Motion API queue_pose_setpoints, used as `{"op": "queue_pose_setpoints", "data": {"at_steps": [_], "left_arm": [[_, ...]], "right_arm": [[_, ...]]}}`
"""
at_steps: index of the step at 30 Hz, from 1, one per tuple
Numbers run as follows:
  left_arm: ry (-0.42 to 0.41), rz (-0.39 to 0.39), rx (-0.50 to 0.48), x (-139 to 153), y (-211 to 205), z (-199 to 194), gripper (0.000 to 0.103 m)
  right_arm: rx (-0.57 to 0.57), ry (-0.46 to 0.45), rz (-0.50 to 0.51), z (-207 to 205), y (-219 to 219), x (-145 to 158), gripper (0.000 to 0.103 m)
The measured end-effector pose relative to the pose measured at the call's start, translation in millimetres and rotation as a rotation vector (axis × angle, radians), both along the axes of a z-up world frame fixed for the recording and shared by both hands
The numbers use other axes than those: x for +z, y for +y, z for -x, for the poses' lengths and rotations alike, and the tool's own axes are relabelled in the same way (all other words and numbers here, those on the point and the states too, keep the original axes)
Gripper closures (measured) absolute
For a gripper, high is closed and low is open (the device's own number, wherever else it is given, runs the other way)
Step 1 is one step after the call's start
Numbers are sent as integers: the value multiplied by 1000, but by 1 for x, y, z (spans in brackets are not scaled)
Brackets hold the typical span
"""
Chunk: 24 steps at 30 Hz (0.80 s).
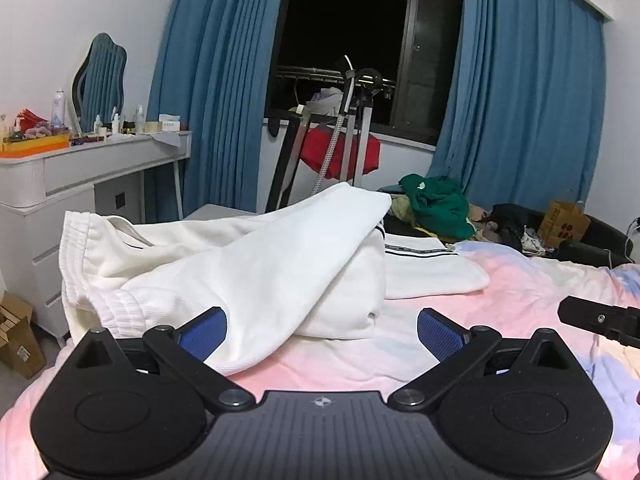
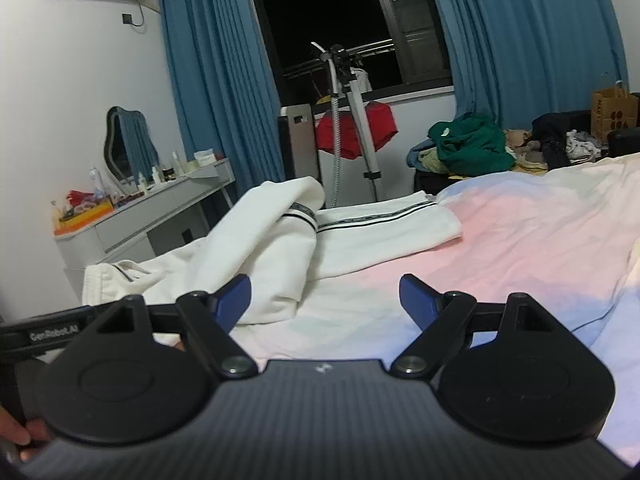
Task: Fold clothes
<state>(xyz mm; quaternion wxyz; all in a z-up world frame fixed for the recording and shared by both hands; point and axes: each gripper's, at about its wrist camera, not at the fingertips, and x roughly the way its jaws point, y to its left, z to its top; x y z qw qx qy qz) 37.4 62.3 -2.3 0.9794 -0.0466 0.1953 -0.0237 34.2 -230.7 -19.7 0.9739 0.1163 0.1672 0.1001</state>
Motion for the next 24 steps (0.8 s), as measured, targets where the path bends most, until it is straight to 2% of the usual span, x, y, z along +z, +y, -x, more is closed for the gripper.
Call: {"op": "queue_pose_setpoints", "data": {"at_steps": [6,13,15,20,24], "left_arm": [[27,-31,-14,0,4,-6,1],[36,-66,-8,-4,-1,-5,1],[28,-129,18,-6,-8,-10,1],[37,-235,-30,-1,-30,-58,1],[35,-246,-36,5,-51,-123,1]], "right_arm": [[-13,33,-37,7,-6,0,20],[-29,34,-33,10,-6,1,20],[-46,47,-41,11,-8,1,20],[-95,69,-65,10,-20,-2,20],[-146,92,-107,2,-33,-9,20]]}}
